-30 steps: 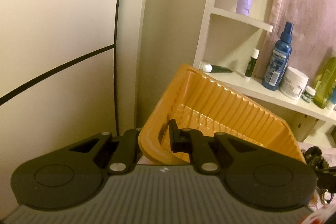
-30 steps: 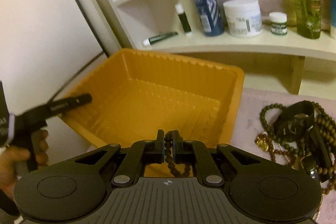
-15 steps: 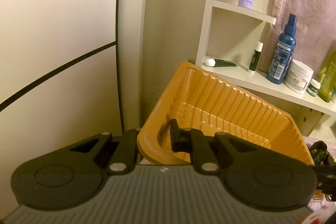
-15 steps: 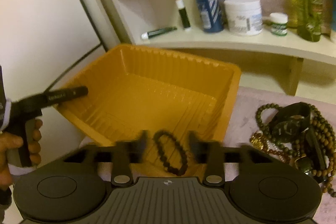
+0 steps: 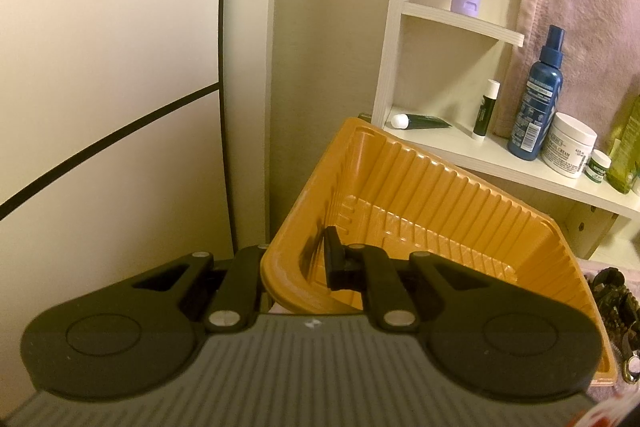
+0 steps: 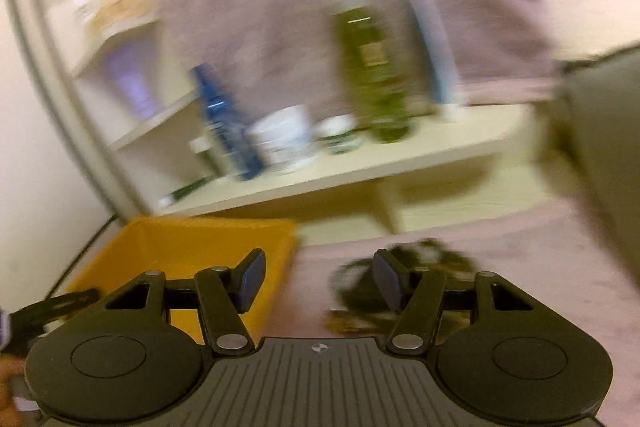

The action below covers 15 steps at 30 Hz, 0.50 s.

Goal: Organize jewelry
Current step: 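Grasp a black strap watch from the pile with the right tool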

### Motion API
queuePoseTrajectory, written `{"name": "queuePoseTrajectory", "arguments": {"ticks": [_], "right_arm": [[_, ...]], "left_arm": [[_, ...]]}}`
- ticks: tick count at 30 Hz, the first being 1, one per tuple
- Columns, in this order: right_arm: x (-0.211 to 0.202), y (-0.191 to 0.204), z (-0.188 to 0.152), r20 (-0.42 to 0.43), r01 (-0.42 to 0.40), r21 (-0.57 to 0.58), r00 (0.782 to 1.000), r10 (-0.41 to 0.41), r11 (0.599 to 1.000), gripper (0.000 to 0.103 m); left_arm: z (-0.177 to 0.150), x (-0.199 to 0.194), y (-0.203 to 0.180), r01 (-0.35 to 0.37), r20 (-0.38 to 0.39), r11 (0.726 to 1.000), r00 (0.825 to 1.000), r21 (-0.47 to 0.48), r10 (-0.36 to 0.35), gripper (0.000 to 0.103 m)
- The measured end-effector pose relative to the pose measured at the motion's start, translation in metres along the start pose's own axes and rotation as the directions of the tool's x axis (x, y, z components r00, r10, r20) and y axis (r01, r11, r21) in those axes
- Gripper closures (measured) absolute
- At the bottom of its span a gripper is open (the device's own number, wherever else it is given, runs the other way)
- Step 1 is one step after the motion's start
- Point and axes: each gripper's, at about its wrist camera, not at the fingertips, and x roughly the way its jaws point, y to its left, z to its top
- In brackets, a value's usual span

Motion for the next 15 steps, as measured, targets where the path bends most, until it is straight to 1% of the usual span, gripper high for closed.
{"name": "queuePoseTrajectory", "arguments": {"ticks": [3,5,6,10,12,15], "right_arm": [[-0.019,-0.025,-0.006,0.019,0.101,0.001,0.995,-0.101,0.995,0.043],[-0.026,-0.037,-0.01,-0.032,0.164,-0.025,0.986,-0.164,0.986,0.043],[-0.029,-0.041,-0.012,-0.052,0.182,-0.041,0.981,-0.184,0.982,0.043],[-0.037,-0.051,-0.023,-0.138,0.188,-0.079,0.97,-0.198,0.979,0.043],[-0.04,-0.05,-0.027,-0.161,0.181,-0.093,0.968,-0.194,0.979,0.043],[-0.034,-0.038,-0.033,-0.179,0.163,-0.149,0.966,-0.189,0.975,0.044]], "left_arm": [[0.0,0.0,0.0,-0.001,0.002,1.0,1.0,0.005,0.001,0.091],[0.0,0.0,-0.001,-0.002,0.003,1.0,1.0,0.007,0.002,0.091],[-0.001,0.0,-0.001,-0.003,0.003,1.0,1.0,0.008,0.003,0.091],[-0.001,0.0,-0.001,-0.005,0.002,1.0,1.0,0.012,0.005,0.091],[-0.001,0.0,-0.002,-0.007,0.001,1.0,1.0,0.015,0.007,0.091],[-0.001,0.0,-0.002,-0.008,-0.001,1.0,1.0,0.023,0.008,0.091]]}}
